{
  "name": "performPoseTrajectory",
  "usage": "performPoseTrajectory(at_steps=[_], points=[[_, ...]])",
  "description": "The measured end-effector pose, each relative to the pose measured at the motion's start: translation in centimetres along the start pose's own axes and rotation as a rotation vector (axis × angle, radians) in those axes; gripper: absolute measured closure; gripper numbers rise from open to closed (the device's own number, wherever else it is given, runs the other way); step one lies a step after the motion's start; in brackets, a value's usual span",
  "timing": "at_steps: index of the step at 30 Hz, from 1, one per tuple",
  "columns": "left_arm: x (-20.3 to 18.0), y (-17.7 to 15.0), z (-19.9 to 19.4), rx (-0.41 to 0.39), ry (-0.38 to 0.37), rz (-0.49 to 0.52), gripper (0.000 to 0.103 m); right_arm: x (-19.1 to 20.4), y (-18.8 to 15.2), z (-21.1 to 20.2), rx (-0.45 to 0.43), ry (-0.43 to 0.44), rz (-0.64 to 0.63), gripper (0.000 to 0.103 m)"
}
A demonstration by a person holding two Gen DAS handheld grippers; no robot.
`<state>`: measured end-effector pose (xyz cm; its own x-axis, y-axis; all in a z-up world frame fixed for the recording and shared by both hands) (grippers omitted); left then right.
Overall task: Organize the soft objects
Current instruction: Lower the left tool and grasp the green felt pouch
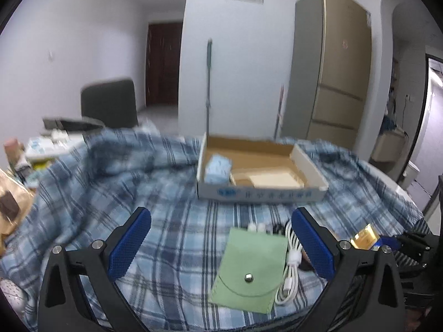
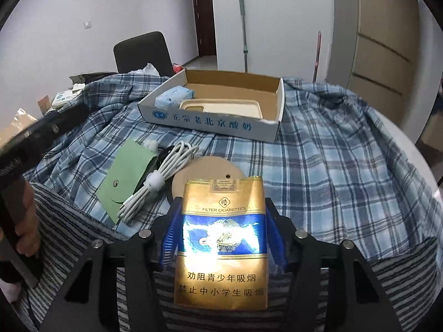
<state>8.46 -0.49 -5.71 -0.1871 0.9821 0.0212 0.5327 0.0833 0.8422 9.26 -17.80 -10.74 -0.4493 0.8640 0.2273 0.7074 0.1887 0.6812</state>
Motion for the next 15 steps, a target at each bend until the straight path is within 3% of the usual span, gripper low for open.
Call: performPoseTrajectory(at_steps=[3, 5, 8, 10, 15], points=[[0.1, -0.7, 1.6, 0.093, -0.021, -0.009, 0.010, 0.2, -0.1, 0.1, 0.003, 0.004, -0.005, 0.049], [-0.2, -1.2, 2.5, 0.138, -0.041, 0.001, 0.011, 0.5, -0.2, -0.1, 0.000, 0.005, -0.019, 0.049], [-2.0, -2.2, 3.5, 0.218, -0.101, 0.090, 0.011, 0.7, -0.3, -0.3, -0.002, 0.013, -0.030, 0.048], [-3.1, -2.9, 3.7, 0.240, -0.097, 0.155, 0.018, 0.7, -0.4, -0.3, -0.001, 0.017, -0.028, 0.048], [-4.6, -3.9, 4.0, 0.265, -0.075, 0.240, 0.018, 0.7, -0.5, -0.2, 0.006, 0.041, -0.025, 0.048]])
Point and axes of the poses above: each gripper's, at about its wrist camera, not at the fingertips, and z roughly the way its jaws point, x to its left, y to its top, the point moved 5 cm from there along z, roughly the way its jaws point, and after that the axes turned 13 degrees about y, right-handed, at the moved point
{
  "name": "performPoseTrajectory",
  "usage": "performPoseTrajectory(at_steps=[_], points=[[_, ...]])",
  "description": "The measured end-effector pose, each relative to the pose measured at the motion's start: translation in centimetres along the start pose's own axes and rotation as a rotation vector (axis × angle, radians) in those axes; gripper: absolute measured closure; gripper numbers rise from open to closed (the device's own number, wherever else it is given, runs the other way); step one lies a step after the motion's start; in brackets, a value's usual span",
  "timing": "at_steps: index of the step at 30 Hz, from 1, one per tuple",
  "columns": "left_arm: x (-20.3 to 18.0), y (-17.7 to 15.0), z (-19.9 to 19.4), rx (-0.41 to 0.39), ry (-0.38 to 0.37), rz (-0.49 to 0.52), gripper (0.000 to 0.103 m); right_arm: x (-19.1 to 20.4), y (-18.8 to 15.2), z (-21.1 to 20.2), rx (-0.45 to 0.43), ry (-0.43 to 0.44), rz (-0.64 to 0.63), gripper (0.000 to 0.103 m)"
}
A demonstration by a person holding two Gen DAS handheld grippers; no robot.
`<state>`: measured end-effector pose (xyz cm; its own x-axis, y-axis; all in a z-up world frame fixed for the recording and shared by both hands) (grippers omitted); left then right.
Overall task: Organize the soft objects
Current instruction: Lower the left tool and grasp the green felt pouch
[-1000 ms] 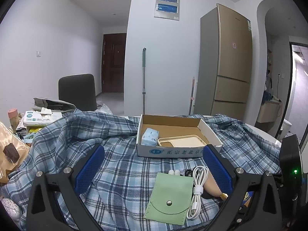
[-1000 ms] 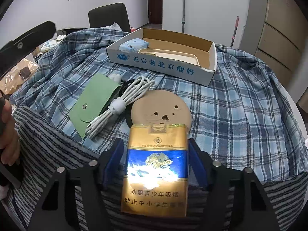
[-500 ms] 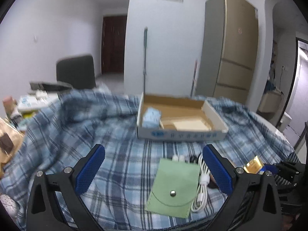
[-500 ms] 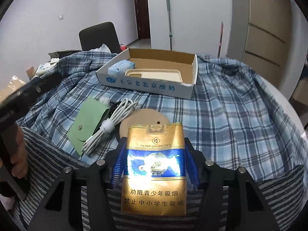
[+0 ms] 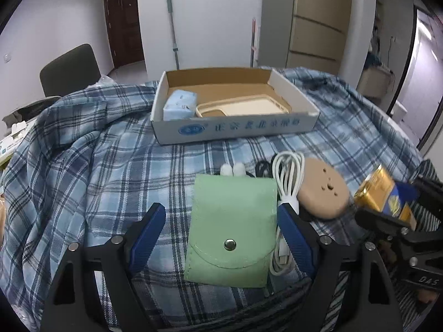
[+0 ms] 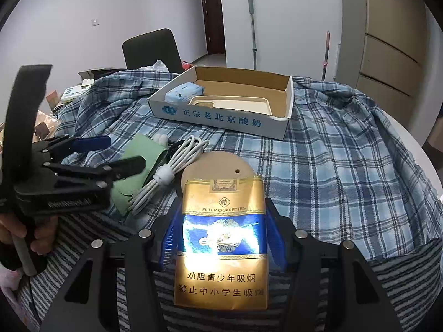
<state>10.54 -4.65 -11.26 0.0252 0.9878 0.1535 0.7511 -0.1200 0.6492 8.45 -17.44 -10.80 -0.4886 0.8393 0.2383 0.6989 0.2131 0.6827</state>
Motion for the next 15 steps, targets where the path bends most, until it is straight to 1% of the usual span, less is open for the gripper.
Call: performPoseTrajectory(at_steps=[4, 8, 10, 11, 12, 15], points=[[-0.5, -0.4, 0.9, 0.048, -0.011, 0.024, 0.019, 0.2, -0.1, 0.1, 0.004, 0.004, -0.007, 0.048], [-0.6, -0.5, 1.2, 0.062, 0.001, 0.042, 0.020, 0.1, -0.1, -0.1, 0.002, 0.009, -0.008, 0.048], [-0.6, -0.6, 1.5, 0.078, -0.002, 0.042, 0.021, 0.1, -0.1, -0.1, 0.002, 0.010, -0.006, 0.048], [-0.5, -0.6, 1.6, 0.087, -0.007, 0.041, 0.024, 0.0, -0.1, -0.1, 0.002, 0.011, -0.005, 0.048], [-0.5, -0.7, 1.7, 0.094, -0.010, 0.041, 0.025, 0.0, -0.1, 0.0, 0.003, 0.012, -0.006, 0.048], [-0.7, -0.9, 2.0, 0.116, -0.014, 0.050, 0.025, 0.2, -0.1, 0.1, 0.012, 0.012, -0.012, 0.048]])
Point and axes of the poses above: each gripper's, at about its wrist camera, not at the fingertips, and z roughly the way its jaws point, x to its left, y to its top, the point moved 5 cm from there along z, roughly the way its jaws point, and after that the axes turned 13 degrees about y, right-handed, at the moved point
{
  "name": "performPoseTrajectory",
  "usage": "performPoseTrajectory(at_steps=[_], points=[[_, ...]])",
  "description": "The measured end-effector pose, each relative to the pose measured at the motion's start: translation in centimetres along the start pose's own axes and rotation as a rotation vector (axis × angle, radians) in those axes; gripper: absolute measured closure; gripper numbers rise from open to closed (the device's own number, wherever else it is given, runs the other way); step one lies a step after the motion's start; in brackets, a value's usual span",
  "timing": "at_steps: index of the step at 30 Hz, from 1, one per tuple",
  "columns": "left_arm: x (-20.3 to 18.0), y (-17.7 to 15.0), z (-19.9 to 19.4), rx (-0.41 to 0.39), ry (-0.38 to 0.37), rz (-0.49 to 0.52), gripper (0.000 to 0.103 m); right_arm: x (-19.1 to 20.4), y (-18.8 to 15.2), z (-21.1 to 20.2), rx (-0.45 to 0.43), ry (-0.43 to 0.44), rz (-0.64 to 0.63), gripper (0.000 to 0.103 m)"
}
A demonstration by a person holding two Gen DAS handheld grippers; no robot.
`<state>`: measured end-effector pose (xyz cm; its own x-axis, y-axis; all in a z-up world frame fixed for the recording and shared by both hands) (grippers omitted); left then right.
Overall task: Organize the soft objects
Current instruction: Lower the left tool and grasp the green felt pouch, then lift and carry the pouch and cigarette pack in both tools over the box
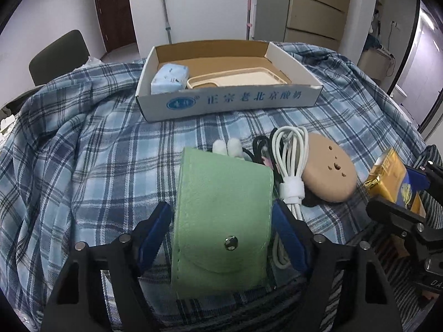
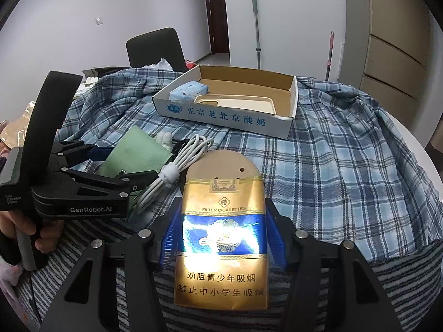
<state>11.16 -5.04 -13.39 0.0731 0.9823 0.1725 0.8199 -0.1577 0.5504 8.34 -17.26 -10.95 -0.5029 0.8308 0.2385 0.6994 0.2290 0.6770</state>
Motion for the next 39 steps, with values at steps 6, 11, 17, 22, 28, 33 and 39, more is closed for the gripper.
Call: performPoseTrajectory(at_steps=[6, 11, 17, 22, 28, 33, 39], points=[[-0.2, -0.1, 0.4, 0.022, 0.001, 0.013, 0.024, 0.0, 0.0, 0.2, 0.014, -0.009, 0.000, 0.048], [-0.4, -0.3, 0.9, 0.049, 0.006, 0.027, 0.024, -0.1, 0.0, 0.3, 0.022, -0.014, 0.000, 0.048], [-0.2, -0.2, 0.4, 0.018, 0.005, 0.016, 0.031, -0.2, 0.0, 0.3, 0.022, -0.015, -0.001, 0.048], [0.6, -0.1, -1.1, -0.061, 0.013, -0.018, 0.031, -0.2, 0.0, 0.2, 0.019, -0.014, 0.004, 0.048], [1.0, 0.3, -3.2, -0.168, -0.005, -0.044, 0.031, -0.4, 0.1, -0.4, -0.009, -0.033, 0.000, 0.048], [0.9, 0.7, -5.0, -0.273, -0.002, -0.057, 0.031, 0.1, 0.3, -1.1, -0.048, -0.068, -0.037, 0.048], [1.0, 0.7, -6.9, -0.368, 0.001, -0.067, 0.031, 0.0, 0.5, -1.5, -0.073, -0.069, -0.032, 0.048]])
Point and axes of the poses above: each gripper's, at about its wrist camera, not at the fingertips, and z roughly the way its jaws point, x to its left, y to its top, the point moved 5 cm from there along z, roughly the way its jaws point, and after that the axes turned 13 degrees about y, right-handed, at the moved point
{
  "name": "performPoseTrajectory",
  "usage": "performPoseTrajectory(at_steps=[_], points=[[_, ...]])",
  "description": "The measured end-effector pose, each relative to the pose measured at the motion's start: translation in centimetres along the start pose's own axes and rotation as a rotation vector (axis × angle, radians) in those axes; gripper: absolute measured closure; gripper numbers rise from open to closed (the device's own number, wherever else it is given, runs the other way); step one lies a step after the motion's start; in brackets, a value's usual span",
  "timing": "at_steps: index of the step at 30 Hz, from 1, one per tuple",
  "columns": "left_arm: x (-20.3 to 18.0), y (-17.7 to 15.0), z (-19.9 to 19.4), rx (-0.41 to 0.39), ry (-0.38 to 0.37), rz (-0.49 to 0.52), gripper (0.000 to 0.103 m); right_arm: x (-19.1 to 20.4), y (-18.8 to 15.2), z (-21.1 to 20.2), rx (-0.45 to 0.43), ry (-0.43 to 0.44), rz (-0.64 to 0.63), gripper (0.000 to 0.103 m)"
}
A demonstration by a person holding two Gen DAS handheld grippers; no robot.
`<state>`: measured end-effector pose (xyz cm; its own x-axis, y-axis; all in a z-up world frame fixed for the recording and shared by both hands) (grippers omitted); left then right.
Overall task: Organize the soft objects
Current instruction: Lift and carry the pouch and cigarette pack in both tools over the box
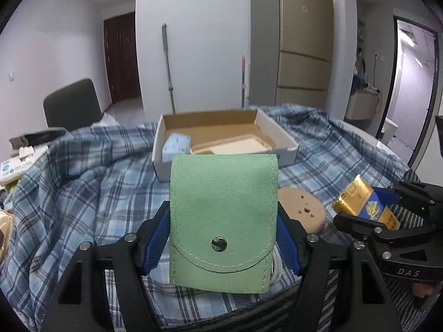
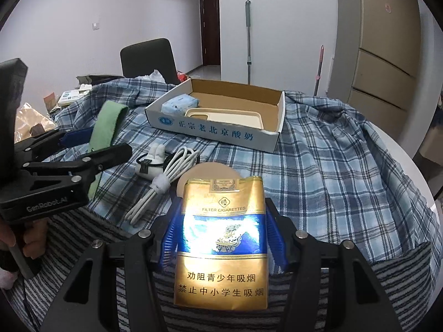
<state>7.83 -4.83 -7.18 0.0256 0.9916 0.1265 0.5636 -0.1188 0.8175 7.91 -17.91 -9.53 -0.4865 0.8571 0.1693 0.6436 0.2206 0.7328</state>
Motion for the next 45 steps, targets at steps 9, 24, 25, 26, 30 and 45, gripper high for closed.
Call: performPoseTrajectory(at_steps=[9, 24, 25, 26, 30, 45], points=[[-0.6, 0.5, -1.8, -0.086, -0.016, 0.022, 0.031, 0.6, 0.5, -1.1, -0.077, -0.018, -0.034, 0.048], [-0.9, 4.1, -8.5, -0.265, 0.034, 0.015, 0.031, 1.4, 4.5, -5.8, -0.196, -0.071, -0.106, 0.048], [-1.0, 4.8, -9.6, -0.283, 0.041, 0.017, 0.031, 1.4, 5.1, -6.2, -0.207, -0.079, -0.118, 0.048], [-1.1, 5.3, -10.4, -0.299, 0.042, 0.011, 0.031, 1.4, 5.9, -6.8, -0.227, -0.091, -0.131, 0.048], [-1.1, 8.1, -13.1, -0.354, 0.043, -0.015, 0.031, 1.6, 8.7, -9.0, -0.294, -0.123, -0.154, 0.048], [1.5, 20.8, -13.7, -0.452, 0.104, -0.169, 0.031, 2.9, 21.1, -12.7, -0.467, -0.168, -0.136, 0.048]])
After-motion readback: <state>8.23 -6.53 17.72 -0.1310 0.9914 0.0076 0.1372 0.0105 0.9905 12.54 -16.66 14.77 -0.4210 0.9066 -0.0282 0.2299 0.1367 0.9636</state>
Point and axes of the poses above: each gripper's, at about its wrist camera, not at the fingertips, and z roughly the way its jaws point, x to its left, y to its top, the point moved 5 cm from there along z, roughly the way its jaws point, and after that the axes turned 13 degrees about y, right-handed, at the moved point
